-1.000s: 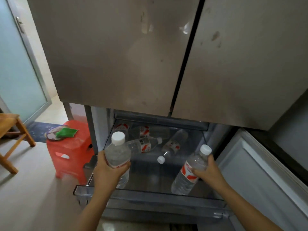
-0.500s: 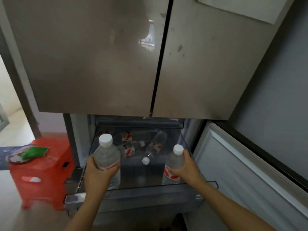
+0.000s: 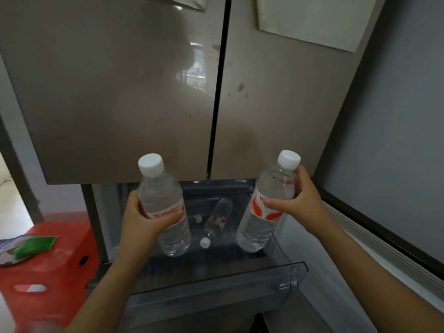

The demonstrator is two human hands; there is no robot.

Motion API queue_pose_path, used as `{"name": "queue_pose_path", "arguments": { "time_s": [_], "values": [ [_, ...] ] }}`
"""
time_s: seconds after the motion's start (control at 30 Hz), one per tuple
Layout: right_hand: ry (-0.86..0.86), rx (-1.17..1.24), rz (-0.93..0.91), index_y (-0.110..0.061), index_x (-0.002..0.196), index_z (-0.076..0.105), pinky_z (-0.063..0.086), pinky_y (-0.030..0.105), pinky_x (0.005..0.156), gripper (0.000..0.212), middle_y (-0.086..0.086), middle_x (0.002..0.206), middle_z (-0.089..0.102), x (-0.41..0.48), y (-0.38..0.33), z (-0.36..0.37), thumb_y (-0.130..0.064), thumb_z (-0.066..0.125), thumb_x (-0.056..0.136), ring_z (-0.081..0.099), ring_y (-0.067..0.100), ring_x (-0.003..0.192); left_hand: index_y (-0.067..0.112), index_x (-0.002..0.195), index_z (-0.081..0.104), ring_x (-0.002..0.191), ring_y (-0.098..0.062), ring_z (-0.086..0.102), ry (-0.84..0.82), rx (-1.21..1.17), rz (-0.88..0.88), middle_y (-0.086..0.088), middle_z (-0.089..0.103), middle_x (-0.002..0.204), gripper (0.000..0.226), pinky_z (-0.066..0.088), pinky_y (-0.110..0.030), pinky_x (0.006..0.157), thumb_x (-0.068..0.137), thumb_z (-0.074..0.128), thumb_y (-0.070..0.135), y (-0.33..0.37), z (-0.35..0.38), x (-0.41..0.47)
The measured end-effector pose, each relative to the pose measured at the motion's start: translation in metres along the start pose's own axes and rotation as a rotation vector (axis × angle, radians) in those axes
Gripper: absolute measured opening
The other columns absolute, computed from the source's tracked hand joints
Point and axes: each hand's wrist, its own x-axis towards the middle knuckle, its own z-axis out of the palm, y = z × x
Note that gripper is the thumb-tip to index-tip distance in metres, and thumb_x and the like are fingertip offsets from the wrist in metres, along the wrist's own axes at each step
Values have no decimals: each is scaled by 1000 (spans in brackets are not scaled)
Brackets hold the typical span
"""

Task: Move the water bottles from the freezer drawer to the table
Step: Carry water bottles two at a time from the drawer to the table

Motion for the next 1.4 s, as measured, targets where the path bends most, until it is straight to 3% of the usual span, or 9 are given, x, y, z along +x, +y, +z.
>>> {"name": "queue_pose_path", "arguments": {
  "time_s": [0.17,0.33,0.43,0.6,0.73,1.0,1.17,1.3,1.4],
  "values": [
    [-129,115,28,-39,105,44,57,23,71,74,-12,104,59,-5,-17,-2,-14,82,48,63,10,91,19,111,54,85,-17,68,-210,-60,-16,-2,69,93,99,55,-22,62,22,85,48,35,-14,-12],
    [-331,140,41,-39,104,44,56,20,69,72,-16,99,60,-11,-9,14,-8,84,53,65,3,87,14,107,55,83,-24,68,-214,-63,-81,-4,70,85,99,54,-23,61,22,88,53,27,-27,-34],
    [-452,164,37,-38,104,43,52,13,64,66,-16,99,59,-12,-2,25,4,75,65,63,-10,84,15,110,54,87,-24,68,-121,-16,-106,-5,69,89,101,55,-27,62,24,86,57,21,-36,-56],
    [-679,193,37,-39,108,44,55,22,73,66,-11,107,61,-23,5,43,2,75,66,65,3,93,18,119,52,95,-27,66,46,60,-204,-8,67,102,101,54,-41,78,32,85,57,13,-50,-102],
    [-814,165,12,-44,107,43,53,18,70,66,-14,109,58,-50,13,58,-5,78,67,62,4,96,18,117,53,95,-27,65,235,121,-262,-8,67,105,93,53,-45,82,34,85,46,5,-57,-158],
    [-976,168,38,-38,108,43,51,18,71,67,-16,105,56,-109,47,83,-3,79,64,58,7,97,20,93,52,79,-20,64,664,187,-416,-8,66,92,53,49,-28,61,45,76,19,-5,-56,-294],
    [-1116,126,-6,-36,108,45,52,15,69,66,-18,98,58,-151,50,107,-2,79,63,60,5,90,10,109,52,86,-28,65,837,226,-506,-14,66,98,76,53,-37,71,43,86,24,2,-69,-372],
    [-1191,135,-72,-35,110,46,52,30,88,65,-11,104,60,-171,37,126,-2,79,64,61,11,98,11,113,52,88,-28,65,944,235,-505,-13,66,100,91,53,-35,69,31,80,38,17,-76,-412],
    [-1269,140,-97,-31,117,41,50,32,90,69,-4,112,57,-186,23,138,-5,79,66,57,15,104,10,115,52,87,-29,65,1000,227,-500,-15,66,100,90,52,-35,67,35,83,35,25,-85,-444]
  ]
}}
